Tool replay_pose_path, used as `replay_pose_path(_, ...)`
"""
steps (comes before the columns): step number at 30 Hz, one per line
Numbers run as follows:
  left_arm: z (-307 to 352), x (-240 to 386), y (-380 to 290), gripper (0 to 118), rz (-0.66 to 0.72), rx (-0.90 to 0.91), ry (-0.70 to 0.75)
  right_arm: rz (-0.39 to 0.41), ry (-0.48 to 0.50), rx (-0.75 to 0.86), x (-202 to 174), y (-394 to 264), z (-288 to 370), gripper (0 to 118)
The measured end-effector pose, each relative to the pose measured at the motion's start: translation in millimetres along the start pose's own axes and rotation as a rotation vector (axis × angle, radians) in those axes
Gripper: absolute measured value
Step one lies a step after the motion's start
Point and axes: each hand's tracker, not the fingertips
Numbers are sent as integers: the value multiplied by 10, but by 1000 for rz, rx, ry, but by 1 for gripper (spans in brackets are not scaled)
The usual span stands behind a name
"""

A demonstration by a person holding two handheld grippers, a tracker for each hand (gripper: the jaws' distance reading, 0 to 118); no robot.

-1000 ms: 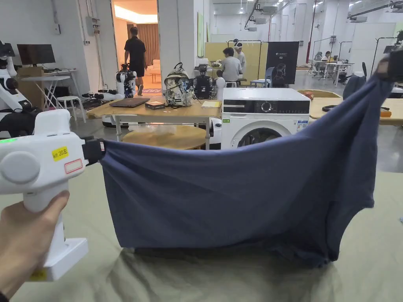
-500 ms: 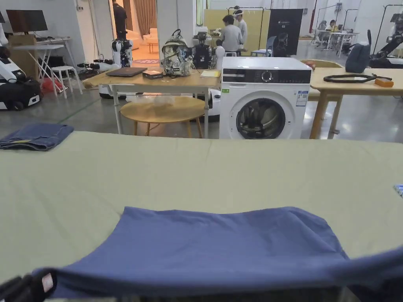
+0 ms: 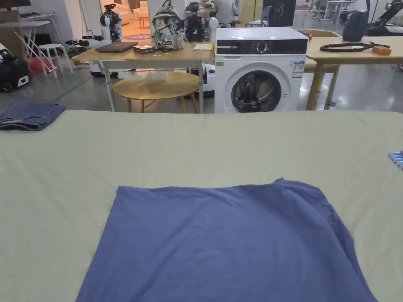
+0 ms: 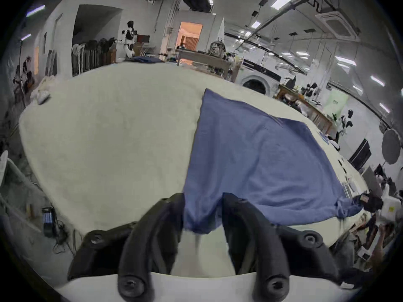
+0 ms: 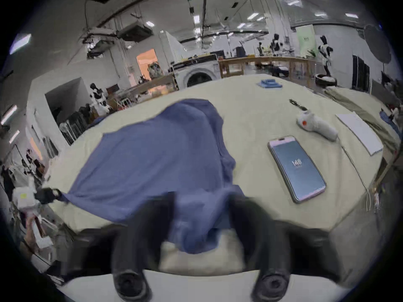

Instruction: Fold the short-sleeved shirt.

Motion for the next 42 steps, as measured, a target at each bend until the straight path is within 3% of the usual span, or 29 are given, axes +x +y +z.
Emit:
replay_pose_path(1, 65, 28, 66, 40, -14, 14, 13, 16, -6, -10, -65, 57, 63, 77)
replay_pose_path(9, 835, 606, 608, 40, -152, 371, -49, 137, 32, 266, -438, 749, 643, 76)
replay_pose_path(11, 999, 948, 717, 40, -200, 410, -72, 147, 81, 308, -563, 853, 673, 74)
replay_pose_path(12, 1033, 1021, 743, 39, -206, 417, -95, 149, 96, 315, -606, 864, 660, 63)
replay_pose_path(13, 1058, 1083, 756, 33, -207, 424, -126, 152, 111, 323, -639, 858, 623, 45)
replay_pose_path(15, 1088, 1223, 756, 0, -203, 425, -156, 155, 108, 316, -723, 846, 552, 2)
replay_pose_path(16, 1085, 1263, 752, 0, -211, 422, -173, 160, 101, 303, -762, 839, 511, 0)
replay_pose_path(23, 1053, 1115, 740, 0, -178, 378, -147, 166, 134, 249, -839, 789, 409, 0)
replay_pose_path(24, 1031, 1031, 732, 19, -159, 351, -132, 160, 137, 247, -820, 775, 409, 0)
replay_pose_path(28, 712, 430, 454, 41, -119, 173, -39, 105, 147, 205, -684, 648, 391, 0)
replay_pose_path(32, 289, 77, 53, 42, -107, -30, 19, 71, 116, 132, -547, 519, 350, 0)
replay_pose_path(35, -8, -11, -153, 42, -66, -89, -19, 21, 108, 99, -436, 471, 352, 0)
replay_pose_path(39, -350, 74, -187, 40, -132, -197, 32, -27, 66, 83, -316, 411, 425, 0)
replay_pose_path(41, -421, 148, -222, 31, -176, -216, 89, -35, 30, 65, -250, 352, 478, 0)
replay_pose_path(42, -390, 195, -234, 20, -202, -190, 89, -41, 10, 56, -224, 315, 498, 0)
